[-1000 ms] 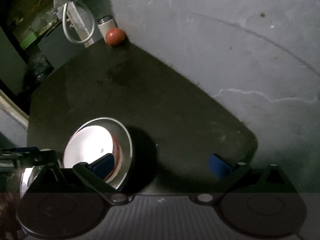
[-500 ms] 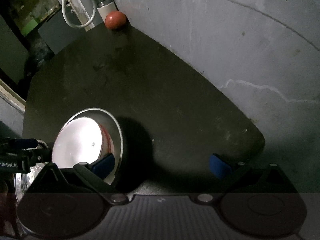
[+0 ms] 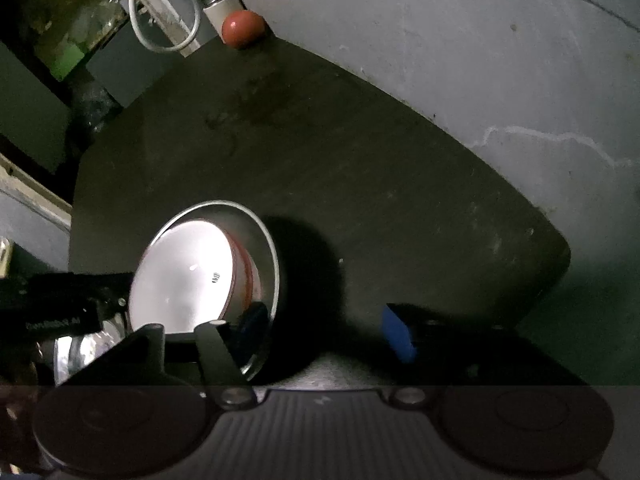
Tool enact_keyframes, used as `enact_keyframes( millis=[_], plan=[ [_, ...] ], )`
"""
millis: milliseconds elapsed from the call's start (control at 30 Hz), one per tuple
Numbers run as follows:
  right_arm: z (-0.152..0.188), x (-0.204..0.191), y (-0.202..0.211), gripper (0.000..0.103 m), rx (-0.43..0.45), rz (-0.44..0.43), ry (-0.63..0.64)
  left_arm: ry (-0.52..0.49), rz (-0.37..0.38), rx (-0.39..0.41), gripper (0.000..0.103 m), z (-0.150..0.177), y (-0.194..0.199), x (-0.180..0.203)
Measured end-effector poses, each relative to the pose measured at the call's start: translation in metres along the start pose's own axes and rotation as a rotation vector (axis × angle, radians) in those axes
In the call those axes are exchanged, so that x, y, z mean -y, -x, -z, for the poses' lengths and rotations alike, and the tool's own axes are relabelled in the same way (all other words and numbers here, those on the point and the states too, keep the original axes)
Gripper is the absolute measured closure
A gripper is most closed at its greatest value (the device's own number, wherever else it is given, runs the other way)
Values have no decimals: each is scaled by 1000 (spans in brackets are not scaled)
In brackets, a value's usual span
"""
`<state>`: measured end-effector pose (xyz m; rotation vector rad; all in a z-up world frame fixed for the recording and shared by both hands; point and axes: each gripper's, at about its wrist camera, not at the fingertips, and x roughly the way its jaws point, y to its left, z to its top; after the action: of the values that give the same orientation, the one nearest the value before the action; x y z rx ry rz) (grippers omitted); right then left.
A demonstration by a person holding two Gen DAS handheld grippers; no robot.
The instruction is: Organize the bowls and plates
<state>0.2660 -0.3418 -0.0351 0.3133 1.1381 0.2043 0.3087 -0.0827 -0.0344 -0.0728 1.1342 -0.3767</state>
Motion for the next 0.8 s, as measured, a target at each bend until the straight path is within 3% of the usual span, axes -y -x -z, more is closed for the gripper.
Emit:
enact_keyframes(
  millis=[133, 233, 300, 333, 433, 467, 800],
  plan=[
    [1, 2, -1, 37, 0, -9, -28, 29, 17, -4, 64, 0, -2, -3],
    [1, 2, -1, 44, 1, -24, -41, 70, 33, -14, 68, -1, -4, -5],
    [2, 4, -1, 56, 4, -53, -59, 81, 59, -14, 77, -1, -4, -5],
    [2, 5, -1, 59, 6, -71, -73, 82, 88, -14, 92, -1, -4, -4],
    [1, 7, -2, 76, 8, -109, -103, 59, 93, -7, 95, -1, -4, 1],
    [1, 8, -3, 88, 9, -138, -118, 59, 93, -8, 95, -2, -4, 1],
    [-5, 2, -11, 86, 7, -118, -165, 76, 113, -3, 96, -1, -5, -3]
  ],
)
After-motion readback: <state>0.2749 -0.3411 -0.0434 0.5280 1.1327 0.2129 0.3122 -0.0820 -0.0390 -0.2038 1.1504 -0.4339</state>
